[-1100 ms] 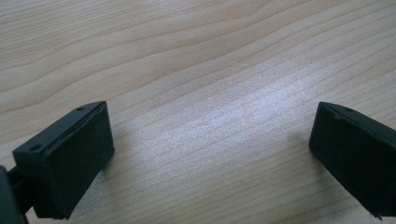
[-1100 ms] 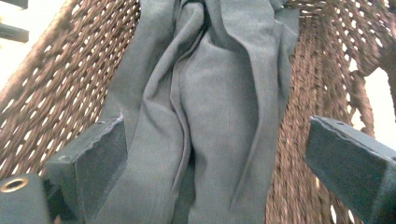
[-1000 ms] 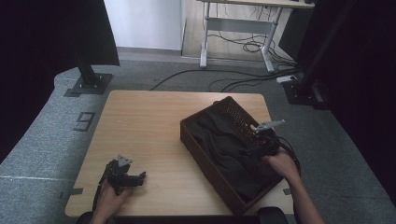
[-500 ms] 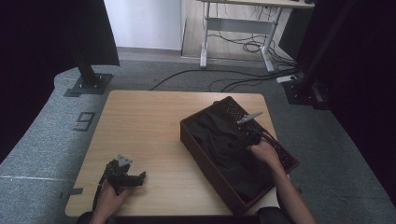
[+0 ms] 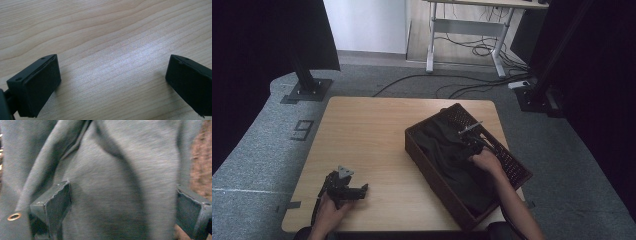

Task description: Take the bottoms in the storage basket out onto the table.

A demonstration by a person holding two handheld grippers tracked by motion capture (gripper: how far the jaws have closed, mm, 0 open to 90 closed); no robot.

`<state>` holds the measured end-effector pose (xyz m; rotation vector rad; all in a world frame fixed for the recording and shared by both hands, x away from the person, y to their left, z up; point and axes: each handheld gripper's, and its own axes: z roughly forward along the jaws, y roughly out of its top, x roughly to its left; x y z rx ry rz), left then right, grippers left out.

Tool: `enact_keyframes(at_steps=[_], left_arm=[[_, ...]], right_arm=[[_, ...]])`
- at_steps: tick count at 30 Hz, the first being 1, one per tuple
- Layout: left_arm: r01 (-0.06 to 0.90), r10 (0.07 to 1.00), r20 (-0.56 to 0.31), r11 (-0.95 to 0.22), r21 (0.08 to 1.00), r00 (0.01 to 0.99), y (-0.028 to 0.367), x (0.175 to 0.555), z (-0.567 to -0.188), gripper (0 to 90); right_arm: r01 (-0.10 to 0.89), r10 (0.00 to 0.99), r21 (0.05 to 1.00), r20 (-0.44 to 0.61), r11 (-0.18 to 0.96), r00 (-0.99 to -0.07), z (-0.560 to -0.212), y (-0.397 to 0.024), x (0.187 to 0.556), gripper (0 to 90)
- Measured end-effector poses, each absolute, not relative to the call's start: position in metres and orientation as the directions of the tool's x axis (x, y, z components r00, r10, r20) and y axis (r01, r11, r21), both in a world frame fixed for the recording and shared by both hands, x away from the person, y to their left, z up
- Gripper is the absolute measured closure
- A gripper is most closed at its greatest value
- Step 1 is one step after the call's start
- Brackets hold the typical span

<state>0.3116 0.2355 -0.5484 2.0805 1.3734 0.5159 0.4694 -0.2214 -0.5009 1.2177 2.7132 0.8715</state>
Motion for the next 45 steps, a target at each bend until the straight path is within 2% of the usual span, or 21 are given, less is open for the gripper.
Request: enact_keyframes(at_steps=[5, 9, 11, 17, 20, 25, 32, 45], left_arm=[[0.692, 0.919, 0.000, -0.296, 0.658, 0.393, 0.235, 0.312, -0.548, 0.0], [0.692, 0.919, 0.000, -0.296, 0.658, 0.393, 0.235, 0.312, -0.548, 0.0], [0.692, 0.919, 0.000, -0.296, 0.658, 0.393, 0.235, 0.312, -0.548, 0.0], [0.692, 0.920, 0.000, -0.295, 0.659, 0.392, 0.235, 0.312, -0.548, 0.0], [0.692, 0.920, 0.000, -0.295, 0.659, 0.392, 0.235, 0.312, -0.548, 0.0], [0.692, 0.920, 0.000, -0.295, 0.659, 0.393, 0.235, 0.312, -0.548, 0.0], [0.692, 0.919, 0.000, -0.296, 0.658, 0.393, 0.235, 0.312, -0.548, 0.0], [0.692, 0.919, 0.001, -0.297, 0.658, 0.394, 0.235, 0.312, -0.548, 0.0]], right_arm=[[0.707, 0.654, 0.510, 0.321, 0.490, -0.685, -0.500, -0.219, 0.463, 3.9], [0.697, 0.628, 0.515, 0.340, 0.499, -0.700, -0.498, -0.212, 0.457, 0.0], [0.691, 0.630, 0.512, 0.324, 0.511, -0.706, -0.497, -0.209, 0.455, 0.0], [0.623, 0.651, 0.437, 0.105, 0.649, -0.752, -0.502, -0.176, 0.442, 0.0], [0.600, 0.642, 0.397, 0.034, 0.695, -0.766, -0.506, -0.168, 0.440, 0.0], [0.621, 0.672, 0.380, -0.005, 0.686, -0.740, -0.513, -0.165, 0.445, 0.0], [0.600, 0.648, 0.324, -0.056, 0.732, -0.760, -0.517, -0.166, 0.455, 0.0], [0.604, 0.651, 0.314, -0.064, 0.733, -0.757, -0.520, -0.163, 0.459, 0.0]])
